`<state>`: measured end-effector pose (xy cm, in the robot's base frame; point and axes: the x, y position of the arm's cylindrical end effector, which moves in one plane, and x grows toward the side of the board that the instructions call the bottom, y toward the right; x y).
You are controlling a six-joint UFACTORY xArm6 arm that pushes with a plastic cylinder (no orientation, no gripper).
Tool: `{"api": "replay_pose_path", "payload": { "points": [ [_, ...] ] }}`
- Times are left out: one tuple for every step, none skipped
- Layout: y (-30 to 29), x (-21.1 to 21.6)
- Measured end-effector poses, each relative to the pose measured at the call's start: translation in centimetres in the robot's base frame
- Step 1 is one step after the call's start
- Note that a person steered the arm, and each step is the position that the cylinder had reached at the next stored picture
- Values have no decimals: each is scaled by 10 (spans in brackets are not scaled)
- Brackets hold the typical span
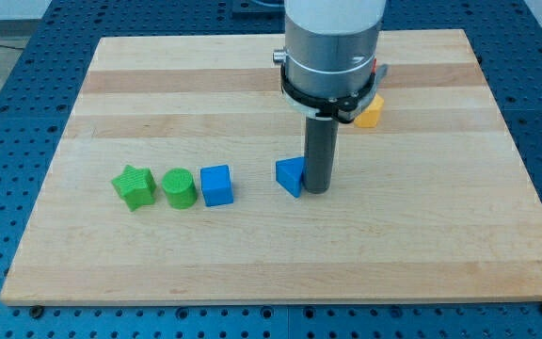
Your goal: Move the blue triangle to the right side of the blue cube
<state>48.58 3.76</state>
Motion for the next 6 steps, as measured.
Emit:
{"api": "replay_pose_path", "payload": {
  "points": [
    [0, -12],
    [-3, -19],
    [-14, -26],
    [-30, -31],
    [-49, -28],
    [-59, -25]
  ]
}}
